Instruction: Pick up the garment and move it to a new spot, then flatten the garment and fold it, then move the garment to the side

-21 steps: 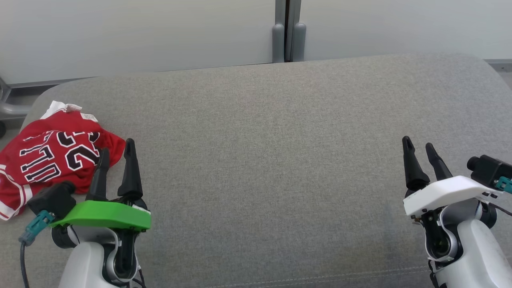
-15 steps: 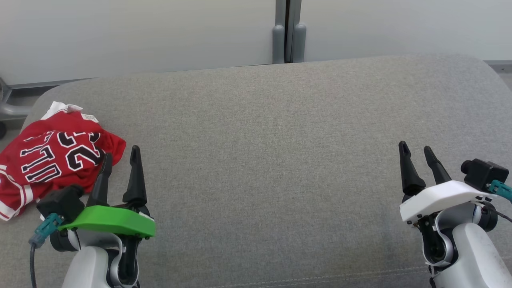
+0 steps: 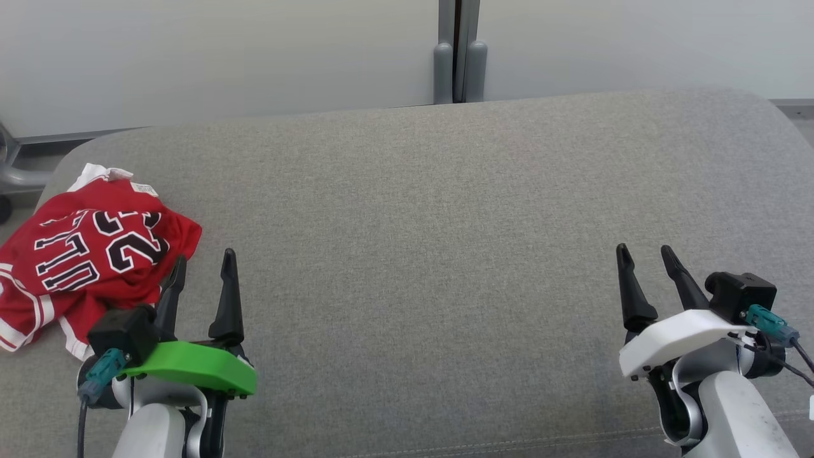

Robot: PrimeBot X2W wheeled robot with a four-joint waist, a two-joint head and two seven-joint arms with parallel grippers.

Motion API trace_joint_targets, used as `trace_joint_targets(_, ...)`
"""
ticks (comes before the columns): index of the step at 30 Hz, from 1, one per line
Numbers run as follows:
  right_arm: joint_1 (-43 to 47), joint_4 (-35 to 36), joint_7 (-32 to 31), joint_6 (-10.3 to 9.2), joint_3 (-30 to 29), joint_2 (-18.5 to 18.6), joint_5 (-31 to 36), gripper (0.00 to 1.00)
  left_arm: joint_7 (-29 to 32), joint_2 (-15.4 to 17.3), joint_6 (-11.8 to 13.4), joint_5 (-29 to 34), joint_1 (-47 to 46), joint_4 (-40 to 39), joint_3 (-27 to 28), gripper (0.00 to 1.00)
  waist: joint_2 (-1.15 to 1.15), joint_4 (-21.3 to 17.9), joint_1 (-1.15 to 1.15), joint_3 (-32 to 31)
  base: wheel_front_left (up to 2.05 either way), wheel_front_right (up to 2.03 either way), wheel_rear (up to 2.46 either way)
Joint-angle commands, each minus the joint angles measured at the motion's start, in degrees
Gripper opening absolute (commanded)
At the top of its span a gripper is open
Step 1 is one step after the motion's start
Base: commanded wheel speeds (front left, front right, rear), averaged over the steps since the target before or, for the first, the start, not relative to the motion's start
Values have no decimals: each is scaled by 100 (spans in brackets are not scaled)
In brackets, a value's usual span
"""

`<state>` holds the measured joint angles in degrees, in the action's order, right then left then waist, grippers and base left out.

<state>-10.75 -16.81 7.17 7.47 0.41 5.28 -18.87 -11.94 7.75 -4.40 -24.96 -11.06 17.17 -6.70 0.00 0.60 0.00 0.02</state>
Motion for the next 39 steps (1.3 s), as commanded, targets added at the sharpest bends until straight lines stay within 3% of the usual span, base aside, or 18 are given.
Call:
trace_joint_targets(1, 39, 49, 75, 3, 24, 20, 193, 100, -52, 42, 41, 173, 54, -21, 10, 100, 0, -1, 0, -11, 0, 0, 0)
trace_joint_targets(39, 418, -135, 682, 3, 255, -169, 1344, 100, -116, -58, 221, 1176, 272, 565, 254, 100, 0, 10, 0, -139, 0, 0, 0)
